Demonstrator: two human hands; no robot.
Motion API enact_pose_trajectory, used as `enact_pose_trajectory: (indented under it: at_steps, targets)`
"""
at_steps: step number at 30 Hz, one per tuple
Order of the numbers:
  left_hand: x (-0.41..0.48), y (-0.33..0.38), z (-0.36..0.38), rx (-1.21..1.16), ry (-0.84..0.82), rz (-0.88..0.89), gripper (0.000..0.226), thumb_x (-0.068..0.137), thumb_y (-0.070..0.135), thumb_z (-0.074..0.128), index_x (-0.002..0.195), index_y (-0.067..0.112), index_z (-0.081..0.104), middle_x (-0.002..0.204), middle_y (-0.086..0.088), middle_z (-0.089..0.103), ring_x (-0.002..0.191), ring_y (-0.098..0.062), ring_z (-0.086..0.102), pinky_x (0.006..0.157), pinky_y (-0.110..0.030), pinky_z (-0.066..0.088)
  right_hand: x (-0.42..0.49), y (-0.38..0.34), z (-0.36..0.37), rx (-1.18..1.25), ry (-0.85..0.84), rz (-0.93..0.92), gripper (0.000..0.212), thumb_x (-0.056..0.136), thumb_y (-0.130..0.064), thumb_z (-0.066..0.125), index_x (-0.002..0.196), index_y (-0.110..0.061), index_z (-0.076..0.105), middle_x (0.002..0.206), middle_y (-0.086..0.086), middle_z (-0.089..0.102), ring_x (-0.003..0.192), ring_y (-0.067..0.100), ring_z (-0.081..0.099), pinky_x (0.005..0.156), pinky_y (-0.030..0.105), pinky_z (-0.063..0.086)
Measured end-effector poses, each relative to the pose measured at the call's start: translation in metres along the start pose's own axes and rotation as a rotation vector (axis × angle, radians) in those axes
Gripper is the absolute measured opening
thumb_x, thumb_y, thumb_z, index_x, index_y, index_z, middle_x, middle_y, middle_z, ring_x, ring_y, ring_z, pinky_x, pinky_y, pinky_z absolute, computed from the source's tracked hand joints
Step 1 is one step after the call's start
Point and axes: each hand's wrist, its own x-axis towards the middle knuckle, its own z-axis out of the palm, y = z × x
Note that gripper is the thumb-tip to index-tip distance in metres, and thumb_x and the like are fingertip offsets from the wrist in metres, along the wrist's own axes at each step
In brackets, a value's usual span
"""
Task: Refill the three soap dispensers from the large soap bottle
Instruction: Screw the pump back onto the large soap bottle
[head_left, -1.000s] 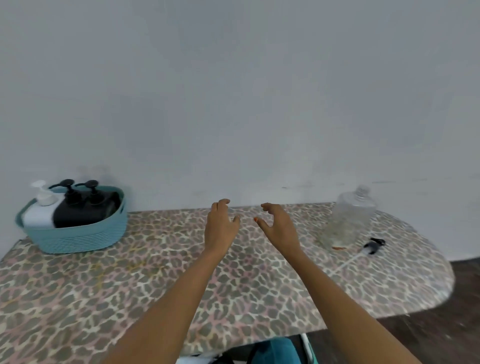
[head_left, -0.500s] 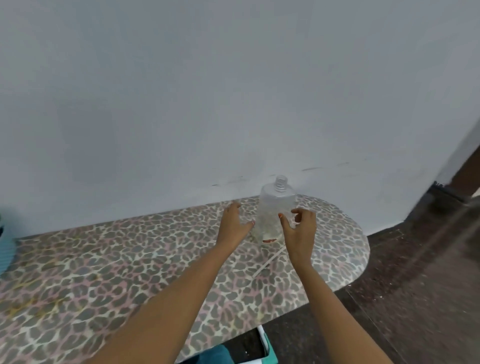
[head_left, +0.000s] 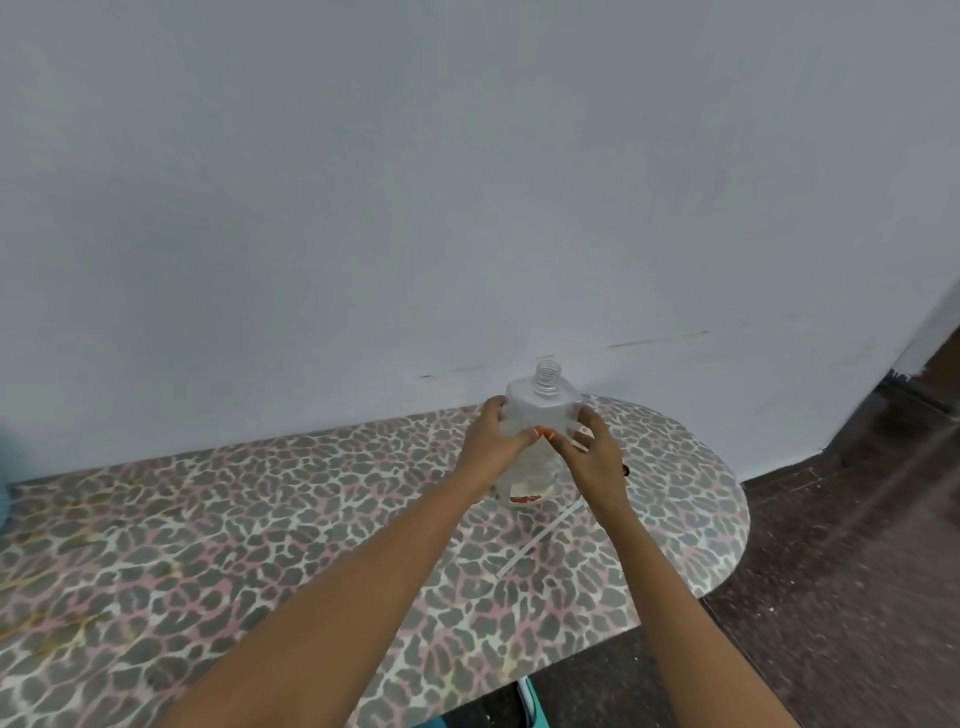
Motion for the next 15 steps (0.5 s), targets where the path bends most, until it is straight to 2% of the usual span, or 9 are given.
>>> enact_pose_trajectory:
  at_steps: [3, 6, 10, 15]
  targets:
    - [-0.008, -0.002, -0.024, 0.020, 0.038, 0.042, 0.062, 0.078, 0.025, 0.070, 0.130, 0.015, 0.038, 0.129, -0.009, 0.051, 0.115, -0.024, 0.052, 0.093, -0.040, 0.048, -0.009, -0.013, 0.012, -0.009, 0.003, -0.061, 0.055, 0.083, -0.018, 0.067, 0.132, -0.008, 0.042, 0.127, 0.005, 0.051, 0.106, 0.016, 0.052, 0.079, 0.015, 0.045]
    - [-0.022, -0.006, -0.059, 0.033, 0.063, 0.065, 0.063, 0.076, 0.027, 0.072, 0.128, 0.015, 0.040, 0.128, -0.008, 0.053, 0.111, -0.022, 0.054, 0.092, -0.043, 0.049, -0.024, -0.028, 0.036, -0.018, -0.023, -0.131, 0.052, 0.082, -0.021, 0.068, 0.127, -0.010, 0.046, 0.114, -0.005, 0.051, 0.099, 0.012, 0.053, 0.066, 0.006, 0.046]
    - [-0.049, -0.015, -0.114, 0.067, 0.121, 0.080, 0.063, 0.075, 0.028, 0.073, 0.128, 0.014, 0.041, 0.127, -0.006, 0.053, 0.101, -0.014, 0.052, 0.087, -0.039, 0.052, -0.049, -0.051, 0.076, -0.013, -0.092, -0.168, 0.051, 0.081, -0.022, 0.069, 0.126, -0.010, 0.047, 0.112, -0.006, 0.051, 0.097, 0.011, 0.053, 0.066, 0.009, 0.046]
    - [-0.086, -0.034, -0.170, 0.088, 0.198, 0.057, 0.062, 0.075, 0.025, 0.073, 0.127, 0.013, 0.042, 0.122, -0.006, 0.055, 0.100, -0.017, 0.056, 0.084, -0.039, 0.053, -0.084, -0.066, 0.125, -0.011, -0.188, -0.196, 0.051, 0.080, -0.024, 0.070, 0.124, -0.012, 0.047, 0.112, -0.008, 0.050, 0.097, 0.011, 0.054, 0.068, 0.009, 0.045]
